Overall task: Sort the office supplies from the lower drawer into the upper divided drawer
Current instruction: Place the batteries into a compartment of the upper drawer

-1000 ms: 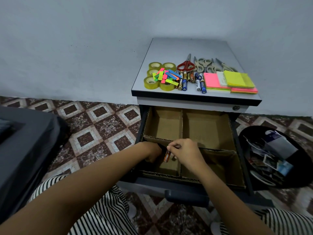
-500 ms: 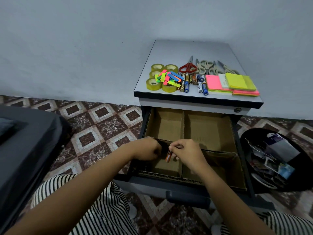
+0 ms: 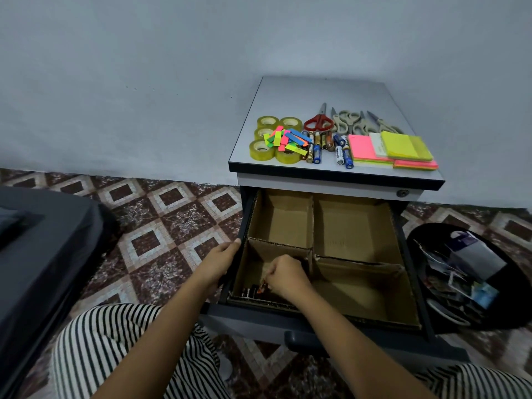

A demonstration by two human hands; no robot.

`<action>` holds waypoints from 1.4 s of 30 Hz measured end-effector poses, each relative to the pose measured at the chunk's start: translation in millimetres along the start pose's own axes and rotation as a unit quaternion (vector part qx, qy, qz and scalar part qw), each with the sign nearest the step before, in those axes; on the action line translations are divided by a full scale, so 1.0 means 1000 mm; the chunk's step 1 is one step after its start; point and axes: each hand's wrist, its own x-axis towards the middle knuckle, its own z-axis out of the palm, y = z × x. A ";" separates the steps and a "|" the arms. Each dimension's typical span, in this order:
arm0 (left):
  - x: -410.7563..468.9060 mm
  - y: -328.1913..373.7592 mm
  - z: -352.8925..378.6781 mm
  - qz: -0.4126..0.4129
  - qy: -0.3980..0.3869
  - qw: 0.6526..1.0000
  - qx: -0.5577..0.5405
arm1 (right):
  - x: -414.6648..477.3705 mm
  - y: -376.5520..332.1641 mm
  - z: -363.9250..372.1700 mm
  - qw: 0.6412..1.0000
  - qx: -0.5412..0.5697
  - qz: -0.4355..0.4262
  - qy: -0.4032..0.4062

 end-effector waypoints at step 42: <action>0.005 -0.012 -0.007 0.025 -0.004 0.999 0.034 | 0.010 0.012 0.013 0.995 -0.062 0.015 -0.082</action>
